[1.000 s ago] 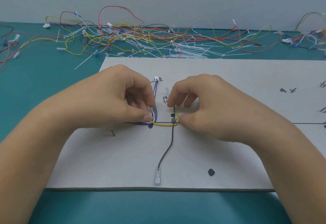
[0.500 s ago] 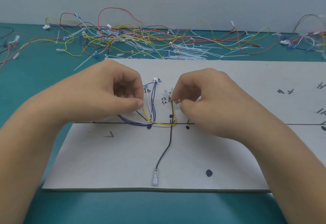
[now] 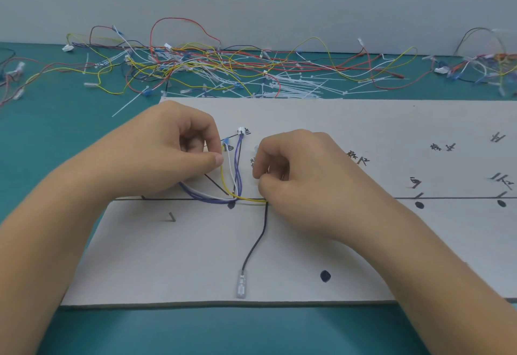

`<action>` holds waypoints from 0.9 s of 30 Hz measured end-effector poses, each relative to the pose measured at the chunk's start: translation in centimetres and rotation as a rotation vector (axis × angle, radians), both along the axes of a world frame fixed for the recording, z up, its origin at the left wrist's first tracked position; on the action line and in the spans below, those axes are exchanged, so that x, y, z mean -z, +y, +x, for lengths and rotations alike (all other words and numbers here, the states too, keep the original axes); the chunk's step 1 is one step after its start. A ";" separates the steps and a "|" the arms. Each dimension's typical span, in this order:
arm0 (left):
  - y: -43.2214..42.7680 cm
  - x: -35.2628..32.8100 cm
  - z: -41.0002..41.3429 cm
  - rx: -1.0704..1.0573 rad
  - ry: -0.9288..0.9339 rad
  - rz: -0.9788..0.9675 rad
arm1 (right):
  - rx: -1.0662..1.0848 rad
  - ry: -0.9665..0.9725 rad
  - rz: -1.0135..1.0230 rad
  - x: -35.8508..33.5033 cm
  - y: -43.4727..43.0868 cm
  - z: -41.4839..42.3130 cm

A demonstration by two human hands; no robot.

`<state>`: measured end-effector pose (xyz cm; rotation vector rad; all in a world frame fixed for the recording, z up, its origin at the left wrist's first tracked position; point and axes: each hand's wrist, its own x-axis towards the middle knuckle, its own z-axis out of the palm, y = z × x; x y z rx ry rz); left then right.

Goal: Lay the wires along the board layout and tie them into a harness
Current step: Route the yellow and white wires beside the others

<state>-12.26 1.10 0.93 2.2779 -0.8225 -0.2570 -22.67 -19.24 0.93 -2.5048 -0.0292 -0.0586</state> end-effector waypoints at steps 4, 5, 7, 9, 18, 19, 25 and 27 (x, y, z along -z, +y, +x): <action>-0.1 0.0 0.0 -0.050 -0.037 -0.049 | -0.010 -0.012 0.025 0.1 0.0 -0.1; -0.2 0.0 -0.1 -0.080 -0.066 -0.080 | -0.010 -0.024 0.033 0.0 0.1 -0.1; -0.5 0.0 -0.1 -0.153 -0.132 -0.168 | 0.010 -0.077 0.067 0.0 0.2 0.0; -0.5 0.0 -0.1 -0.202 -0.167 -0.231 | 0.042 -0.140 0.098 -0.2 0.2 0.1; 0.3 -0.3 0.7 -0.235 -0.200 -0.278 | 0.139 -0.185 0.146 -0.7 -0.6 0.2; 0.4 -0.3 0.8 -0.238 -0.202 -0.280 | 0.138 -0.181 0.136 -0.7 -0.6 0.2; 1.1 -0.1 1.7 -0.296 -0.158 -0.248 | 0.095 -0.118 0.115 -0.3 -0.3 0.3; 1.1 0.1 1.7 -0.271 -0.092 -0.148 | 0.093 -0.116 0.114 -0.3 -0.3 0.3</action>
